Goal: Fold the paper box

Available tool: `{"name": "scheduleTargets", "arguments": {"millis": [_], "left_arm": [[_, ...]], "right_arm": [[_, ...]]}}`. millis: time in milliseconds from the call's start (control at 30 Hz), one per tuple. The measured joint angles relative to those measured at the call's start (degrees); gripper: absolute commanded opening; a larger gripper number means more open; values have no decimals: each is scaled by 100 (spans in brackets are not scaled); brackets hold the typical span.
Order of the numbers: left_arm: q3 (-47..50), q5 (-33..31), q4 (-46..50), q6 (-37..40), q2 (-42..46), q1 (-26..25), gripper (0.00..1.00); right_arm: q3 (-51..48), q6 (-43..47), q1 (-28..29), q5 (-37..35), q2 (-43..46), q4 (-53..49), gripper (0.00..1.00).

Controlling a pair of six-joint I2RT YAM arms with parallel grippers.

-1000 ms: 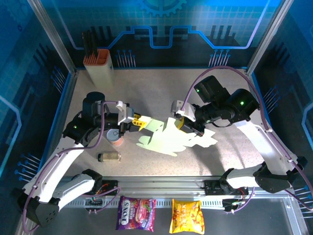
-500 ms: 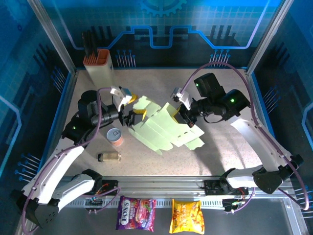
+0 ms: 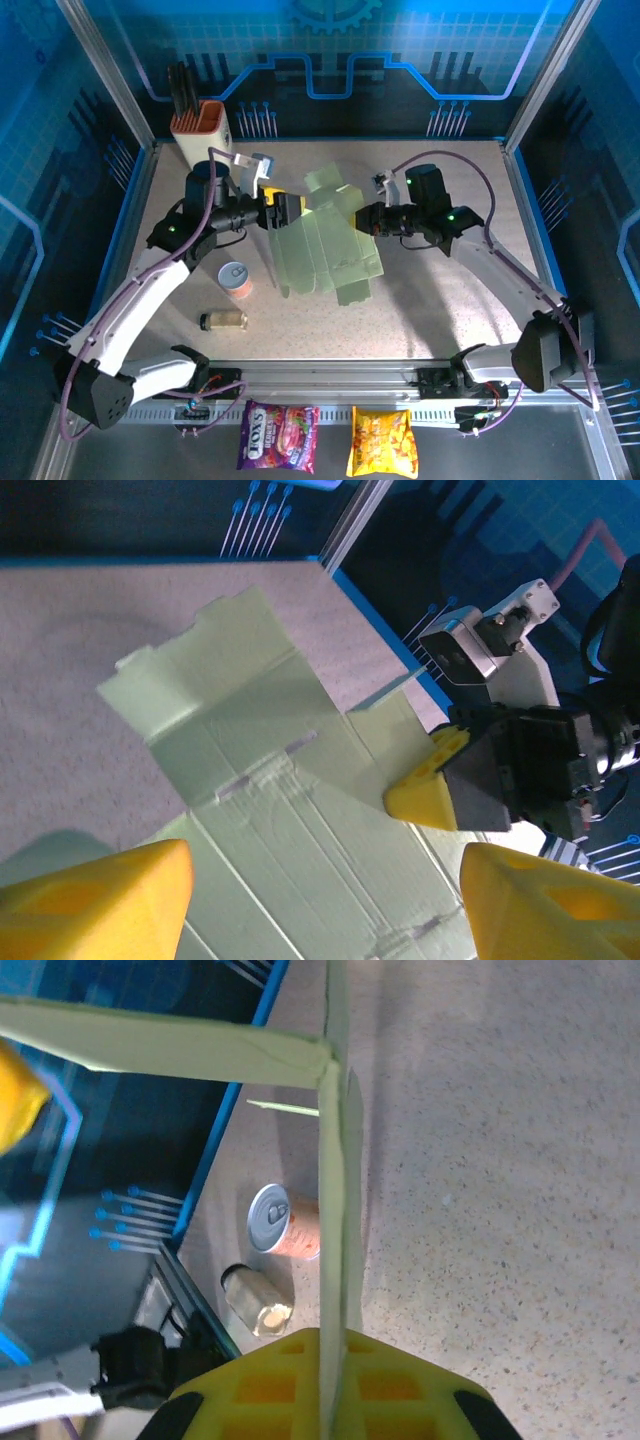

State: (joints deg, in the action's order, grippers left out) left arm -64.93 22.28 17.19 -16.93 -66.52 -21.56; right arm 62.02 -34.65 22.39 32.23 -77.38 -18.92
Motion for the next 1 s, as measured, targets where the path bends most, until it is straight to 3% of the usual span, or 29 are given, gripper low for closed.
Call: {"name": "scheduleTargets", "arguments": {"millis": [200,500,767,1000], "left_arm": [[496,116,-240,-605,-426,0,69],[1193,151,-422,-1047,-1067,-114,60],[1823,149,-713,-1331,-1539,-286,42],[2275,151,-968,-1475,-1847,-356,36]], "right_arm": [[-448,-588,-267,155,-586,470,0],[-538,-98,-315,-13,-1021,107,0],[-319,557,-273,-787,-1252,-756,0],[251,977,72,-1722,-1432,-1497,0]]}}
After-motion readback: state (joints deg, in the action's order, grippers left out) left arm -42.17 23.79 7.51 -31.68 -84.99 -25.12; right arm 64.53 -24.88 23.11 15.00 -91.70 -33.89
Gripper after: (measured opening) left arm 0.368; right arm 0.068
